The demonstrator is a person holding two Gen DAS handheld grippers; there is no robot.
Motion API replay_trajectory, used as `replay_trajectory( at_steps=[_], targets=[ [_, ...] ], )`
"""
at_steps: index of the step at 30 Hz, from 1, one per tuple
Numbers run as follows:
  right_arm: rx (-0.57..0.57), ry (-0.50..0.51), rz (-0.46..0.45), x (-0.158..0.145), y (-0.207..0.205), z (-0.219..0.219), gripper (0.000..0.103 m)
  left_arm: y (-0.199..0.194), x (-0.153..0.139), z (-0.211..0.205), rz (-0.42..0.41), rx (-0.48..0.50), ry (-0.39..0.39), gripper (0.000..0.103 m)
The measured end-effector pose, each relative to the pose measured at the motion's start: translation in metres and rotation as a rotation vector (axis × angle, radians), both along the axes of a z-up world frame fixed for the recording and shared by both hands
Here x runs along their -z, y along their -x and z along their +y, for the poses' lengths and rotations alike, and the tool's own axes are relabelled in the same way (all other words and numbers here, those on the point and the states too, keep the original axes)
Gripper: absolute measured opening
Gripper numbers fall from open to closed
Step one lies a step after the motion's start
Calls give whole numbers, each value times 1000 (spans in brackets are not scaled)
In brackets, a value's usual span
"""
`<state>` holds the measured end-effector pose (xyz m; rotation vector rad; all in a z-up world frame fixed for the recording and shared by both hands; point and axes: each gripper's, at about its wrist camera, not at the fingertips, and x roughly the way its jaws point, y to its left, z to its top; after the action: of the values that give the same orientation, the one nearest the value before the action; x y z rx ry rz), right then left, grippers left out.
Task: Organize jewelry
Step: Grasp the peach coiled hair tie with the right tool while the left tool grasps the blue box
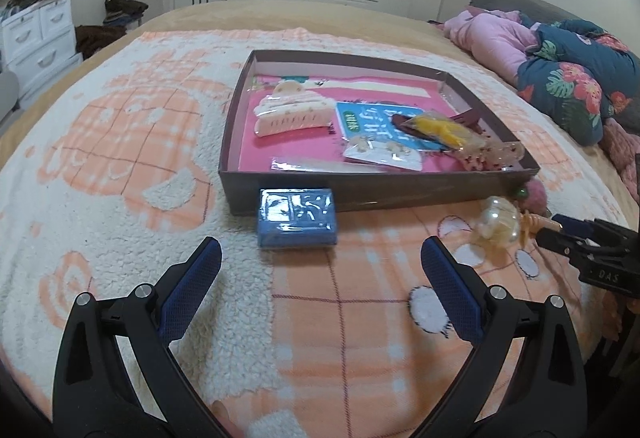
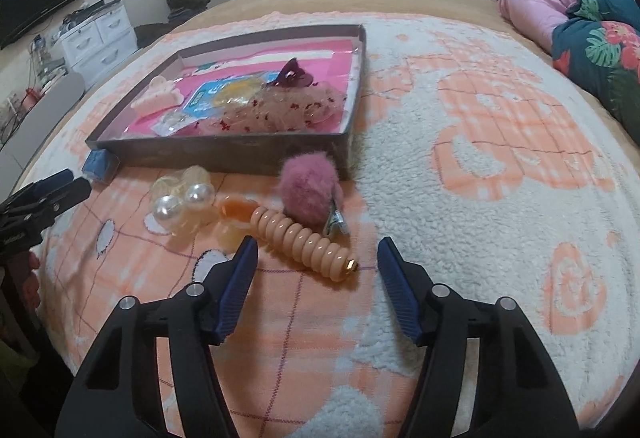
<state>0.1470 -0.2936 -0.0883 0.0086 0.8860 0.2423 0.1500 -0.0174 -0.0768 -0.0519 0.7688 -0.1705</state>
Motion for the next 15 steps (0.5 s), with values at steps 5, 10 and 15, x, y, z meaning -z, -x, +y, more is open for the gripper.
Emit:
replay_trajectory(
  at_steps=[5,10,15],
  targets=[
    [-43,-11,5,0,3,7,37,-5,4,4,13,-14,7,91],
    [-114,5,-7,-1,15,21,29,-8,7,5,21,-22,2,91],
    [-190,22,-27,-3,20,36,29,-12,9,5,26,-32,-1,91]
  ],
)
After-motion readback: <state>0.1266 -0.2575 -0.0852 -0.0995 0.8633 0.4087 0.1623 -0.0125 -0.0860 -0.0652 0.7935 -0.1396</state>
